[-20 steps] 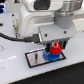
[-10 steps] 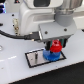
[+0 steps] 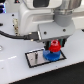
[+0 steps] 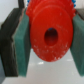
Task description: Insert the blue gear onto the right peg, followed by the red gear
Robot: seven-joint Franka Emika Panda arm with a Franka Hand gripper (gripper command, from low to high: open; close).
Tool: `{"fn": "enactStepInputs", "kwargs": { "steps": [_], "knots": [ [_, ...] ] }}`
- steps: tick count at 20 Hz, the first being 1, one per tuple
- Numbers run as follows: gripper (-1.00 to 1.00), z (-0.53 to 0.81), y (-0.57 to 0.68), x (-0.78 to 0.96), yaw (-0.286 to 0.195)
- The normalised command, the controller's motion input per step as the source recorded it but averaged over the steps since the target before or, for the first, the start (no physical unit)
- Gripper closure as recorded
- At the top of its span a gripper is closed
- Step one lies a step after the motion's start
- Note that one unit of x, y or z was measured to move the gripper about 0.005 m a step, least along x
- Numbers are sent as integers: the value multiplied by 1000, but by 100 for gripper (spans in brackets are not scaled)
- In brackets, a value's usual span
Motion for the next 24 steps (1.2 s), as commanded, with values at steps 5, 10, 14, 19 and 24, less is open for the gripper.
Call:
{"fn": "enactStepInputs", "kwargs": {
  "steps": [5, 10, 14, 19, 24],
  "knots": [
    [100, 261, -27, 229, 0],
    [100, 71, -52, 247, 0],
    [100, -155, -117, 175, 0],
    [100, -212, -114, 156, 0],
    [100, -209, -43, 69, 0]
  ]
}}
